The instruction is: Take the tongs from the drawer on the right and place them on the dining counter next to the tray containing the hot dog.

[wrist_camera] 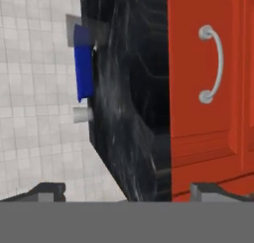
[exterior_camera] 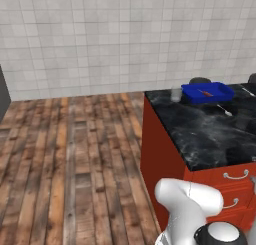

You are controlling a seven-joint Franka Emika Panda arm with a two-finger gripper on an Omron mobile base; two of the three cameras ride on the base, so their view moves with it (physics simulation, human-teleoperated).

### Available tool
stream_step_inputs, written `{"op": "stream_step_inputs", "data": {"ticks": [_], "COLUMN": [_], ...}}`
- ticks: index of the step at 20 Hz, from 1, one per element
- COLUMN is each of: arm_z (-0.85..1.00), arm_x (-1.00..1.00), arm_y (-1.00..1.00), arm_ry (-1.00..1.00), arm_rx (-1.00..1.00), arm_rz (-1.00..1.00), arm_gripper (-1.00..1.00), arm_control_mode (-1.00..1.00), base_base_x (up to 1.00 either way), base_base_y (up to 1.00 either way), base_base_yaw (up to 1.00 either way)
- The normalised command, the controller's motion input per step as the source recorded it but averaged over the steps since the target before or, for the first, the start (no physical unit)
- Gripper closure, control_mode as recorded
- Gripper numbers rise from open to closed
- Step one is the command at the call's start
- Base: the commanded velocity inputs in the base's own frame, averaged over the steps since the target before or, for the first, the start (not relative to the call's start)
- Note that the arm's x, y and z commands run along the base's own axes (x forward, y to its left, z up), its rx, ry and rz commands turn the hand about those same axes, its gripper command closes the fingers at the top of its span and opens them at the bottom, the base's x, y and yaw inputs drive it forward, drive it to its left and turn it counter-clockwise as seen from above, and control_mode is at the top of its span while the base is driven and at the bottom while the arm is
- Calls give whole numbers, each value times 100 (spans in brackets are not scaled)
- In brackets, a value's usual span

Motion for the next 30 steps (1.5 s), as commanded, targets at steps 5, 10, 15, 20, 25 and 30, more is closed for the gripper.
{"op": "stream_step_inputs", "data": {"ticks": [5,10,15,20,25,30], "arm_z": [-38,-33,-19,-22,-30,-29], "arm_x": [-6,0,0,0,0,0], "arm_y": [-19,-27,-20,-12,0,0], "arm_ry": [-12,-7,0,0,0,0], "arm_rx": [5,0,0,0,0,0], "arm_rz": [0,0,0,0,0,0], "arm_gripper": [-100,-100,-100,-100,-100,-100], "arm_control_mode": [-100,-100,-100,-100,-100,-100], "base_base_x": [0,0,0,0,0,0], "base_base_y": [0,0,0,0,0,0], "base_base_yaw": [0,0,0,0,0,0]}}
